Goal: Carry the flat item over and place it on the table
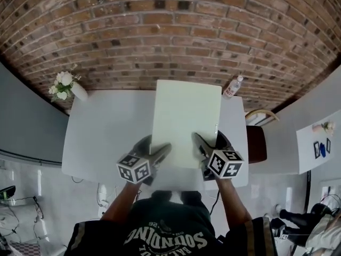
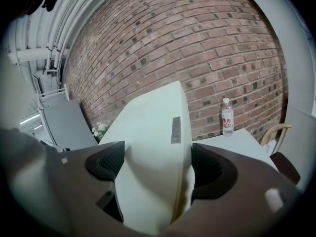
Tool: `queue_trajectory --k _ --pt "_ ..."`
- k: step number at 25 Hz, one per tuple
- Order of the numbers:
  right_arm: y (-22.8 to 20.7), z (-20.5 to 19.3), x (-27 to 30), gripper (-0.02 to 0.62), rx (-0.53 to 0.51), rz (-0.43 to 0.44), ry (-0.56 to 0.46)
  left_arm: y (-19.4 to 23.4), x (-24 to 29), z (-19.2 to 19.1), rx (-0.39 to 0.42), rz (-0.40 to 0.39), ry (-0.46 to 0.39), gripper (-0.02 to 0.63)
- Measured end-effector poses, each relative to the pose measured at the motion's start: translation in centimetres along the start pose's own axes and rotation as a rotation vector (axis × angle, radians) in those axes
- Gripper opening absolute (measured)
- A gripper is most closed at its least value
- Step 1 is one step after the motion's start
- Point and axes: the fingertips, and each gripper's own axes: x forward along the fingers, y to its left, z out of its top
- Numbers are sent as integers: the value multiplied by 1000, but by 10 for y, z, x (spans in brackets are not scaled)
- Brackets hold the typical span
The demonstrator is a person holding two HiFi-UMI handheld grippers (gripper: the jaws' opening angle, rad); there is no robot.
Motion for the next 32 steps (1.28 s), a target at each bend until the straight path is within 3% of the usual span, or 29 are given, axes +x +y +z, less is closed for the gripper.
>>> queue_trajectory --k 9,20,32 --pt "-47 21 20 420 7 66 24 -8 47 6 6 77 -9 393" --pt "-84 40 47 417 14 97 50 -3 91 15 11 107 -7 393" --pt "-120 4 72 416 50 73 123 19 120 -24 -36 130 88 393"
